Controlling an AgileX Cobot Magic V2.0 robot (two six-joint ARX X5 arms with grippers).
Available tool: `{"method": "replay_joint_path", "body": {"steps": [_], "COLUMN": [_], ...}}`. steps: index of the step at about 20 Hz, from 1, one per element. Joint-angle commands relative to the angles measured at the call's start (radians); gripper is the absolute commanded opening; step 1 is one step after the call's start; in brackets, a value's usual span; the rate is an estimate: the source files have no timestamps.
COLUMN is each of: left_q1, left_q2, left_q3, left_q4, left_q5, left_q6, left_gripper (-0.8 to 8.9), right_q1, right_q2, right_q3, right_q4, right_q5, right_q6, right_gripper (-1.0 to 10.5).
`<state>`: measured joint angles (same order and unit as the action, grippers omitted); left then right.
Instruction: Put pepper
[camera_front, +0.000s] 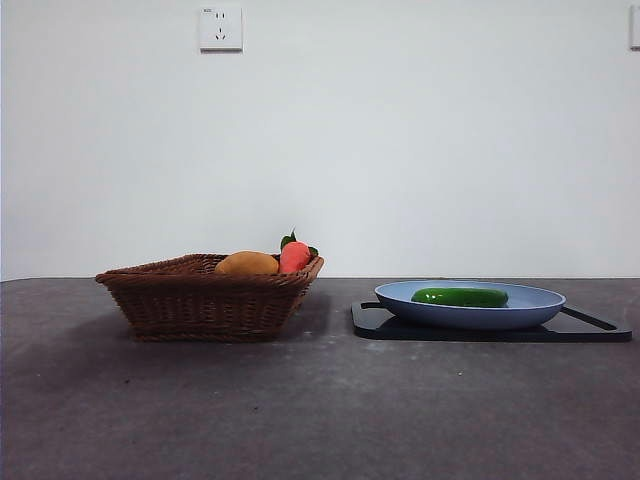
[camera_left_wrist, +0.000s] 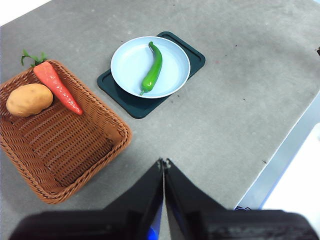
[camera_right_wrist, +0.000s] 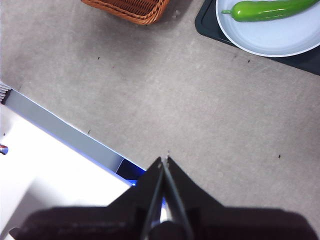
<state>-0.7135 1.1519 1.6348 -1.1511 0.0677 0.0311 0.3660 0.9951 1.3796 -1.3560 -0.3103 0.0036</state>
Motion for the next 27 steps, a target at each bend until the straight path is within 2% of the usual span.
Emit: {"method": "replay_joint_path", "body": {"steps": [1,11,14,17,21,23,27], "left_q1": [-0.005,-0.005,0.02,0.125,0.317,0.417,0.61], "left_q2": [0.011,0.011,0.005,-0.039,-0.159,-0.251,-0.488], "left_q3": [0.023,0.023,0.023,0.019,-0.064,-0.192,-0.56], "left_q4": [0.012,0.094,0.126,0.312,0.573,0.724,1.019], "left_q5": [0.004,0.01,-0.017,0.007,0.109,0.141,0.142], "left_q6": [0.012,0.015,0.058,0.097,0.135,0.135,0.135], "left_gripper": [0.06,0.06,0.06,0.06,0.06,0.06,0.06], "right_q1": [0.003,0.002,0.002,0.002,0.002,0.002,0.002], "right_q2": [0.007,0.007,0.007,0.007,0.007,0.007,0.007], "right_q3": [0.018,0.018,0.018,0.018,0.018,0.018,0.018], "right_q4": [-0.014,-0.014,-0.014,-0.014,-0.014,-0.014,-0.014], "right_q5": [0.002,0.002,0.003,0.002,0.003,0.002,0.002], "right_q6": [0.014,0.014,0.014,0.014,0.014,0.014,0.014], "right_gripper": [0.0,0.0,0.0,0.0,0.0,0.0,0.0]}}
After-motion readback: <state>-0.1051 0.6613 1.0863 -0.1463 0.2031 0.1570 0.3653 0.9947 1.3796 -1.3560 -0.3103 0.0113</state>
